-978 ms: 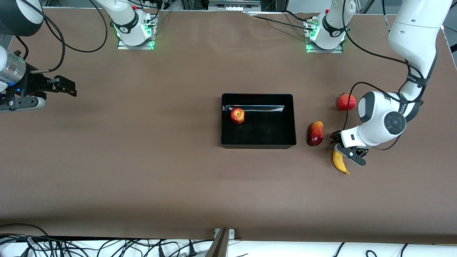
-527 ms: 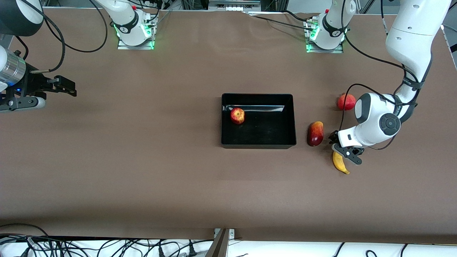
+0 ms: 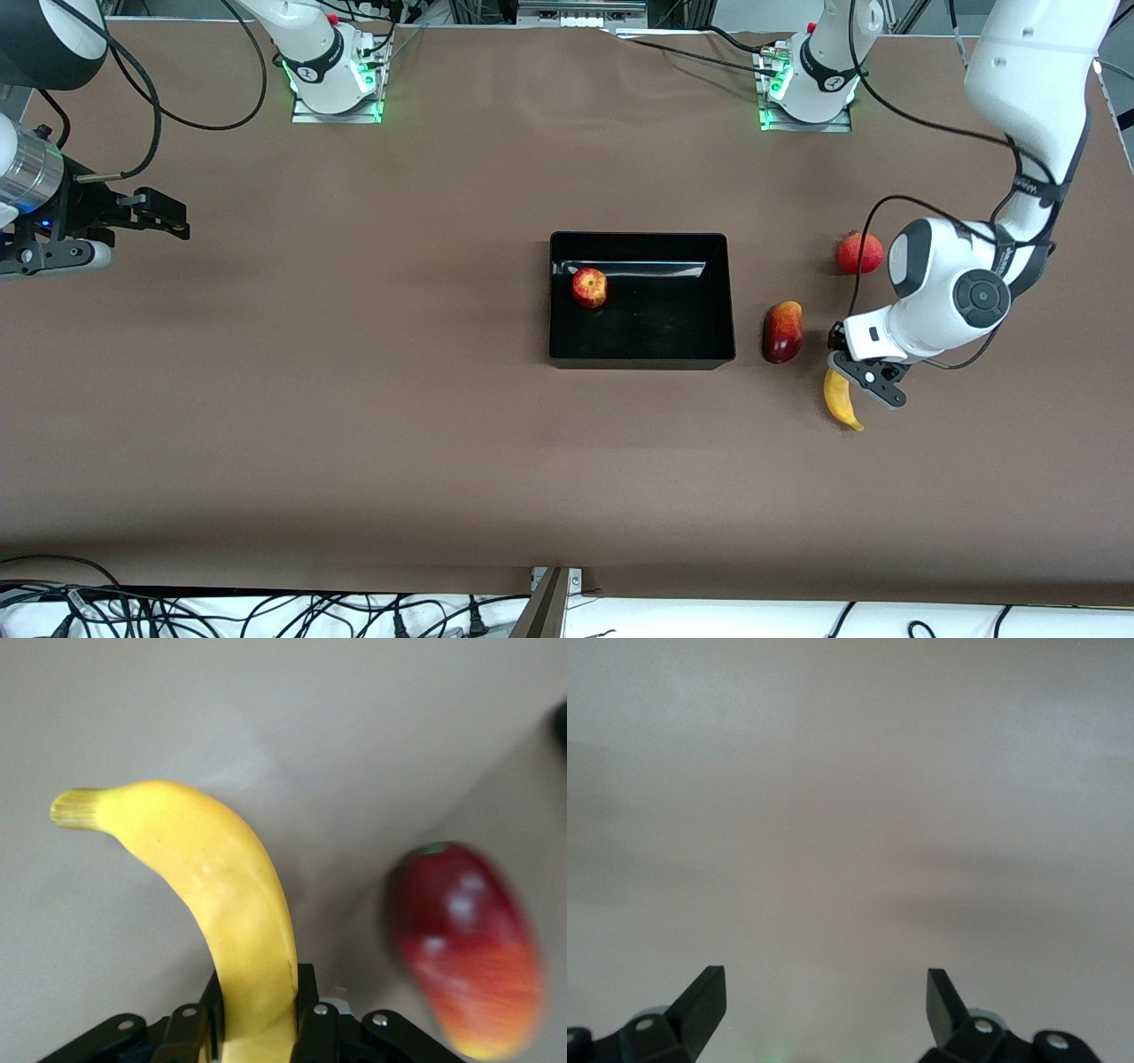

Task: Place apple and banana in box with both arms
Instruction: 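Lift the banana with the left gripper and carry it over the box, then lower the banana into the box beside the apple and open the left gripper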

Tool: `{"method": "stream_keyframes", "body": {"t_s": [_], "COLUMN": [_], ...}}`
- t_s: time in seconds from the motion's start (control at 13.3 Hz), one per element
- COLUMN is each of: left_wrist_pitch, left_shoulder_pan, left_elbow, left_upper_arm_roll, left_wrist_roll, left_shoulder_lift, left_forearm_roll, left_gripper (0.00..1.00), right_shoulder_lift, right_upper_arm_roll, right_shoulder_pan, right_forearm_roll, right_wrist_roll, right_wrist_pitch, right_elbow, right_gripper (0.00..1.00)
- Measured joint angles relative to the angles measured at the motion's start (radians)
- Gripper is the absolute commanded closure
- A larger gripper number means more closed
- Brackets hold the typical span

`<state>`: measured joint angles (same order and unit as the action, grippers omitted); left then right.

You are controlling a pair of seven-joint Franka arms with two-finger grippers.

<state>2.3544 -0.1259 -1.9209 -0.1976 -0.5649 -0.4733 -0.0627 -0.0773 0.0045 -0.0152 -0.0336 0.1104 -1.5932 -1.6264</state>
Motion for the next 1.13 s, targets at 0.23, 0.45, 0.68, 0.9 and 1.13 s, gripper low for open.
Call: {"method": "stream_keyframes", "body": {"t_s": [0.23,0.45,0.68,0.9,1.13], "left_wrist_pitch": [-0.146,-0.169,-0.158,-0.072,-0.039], "left_shoulder_pan": [0.106,0.291,0.431,0.461,0.475], "left_elbow": [0.027,0.026,0.001,-0.049,-0.068], "left_upper_arm_roll": [-0.028,-0.034,-0.036,-0.034,-0.031], "left_wrist_roll": [0.002,0.042,0.104,0.108,0.106], "left_shoulder_lift": [0.125,0.181,0.165,0.116,0.054], "left_forearm_roll": [0.140,0.183,0.183,0.183,0.183], "left_gripper": [1.00,1.00,1.00,1.00,1.00], "right_shoulder_lift": [0.000,0.000,0.000,0.000,0.000], "right_upper_arm_roll": [-0.001,-0.002,-0.003,-0.003,-0.003], "right_shoulder_pan": [0.000,0.000,0.000,0.000,0.000], "right_forearm_roll": [0.000,0.000,0.000,0.000,0.000], "right_wrist_roll": [0.000,0.000,0.000,0.000,0.000], "right_wrist_pitch": [0.001,0.002,0.002,0.002,0.002], "right_elbow": [0.000,0.000,0.000,0.000,0.000], "right_gripper": [0.00,0.00,0.00,0.00,0.00]}}
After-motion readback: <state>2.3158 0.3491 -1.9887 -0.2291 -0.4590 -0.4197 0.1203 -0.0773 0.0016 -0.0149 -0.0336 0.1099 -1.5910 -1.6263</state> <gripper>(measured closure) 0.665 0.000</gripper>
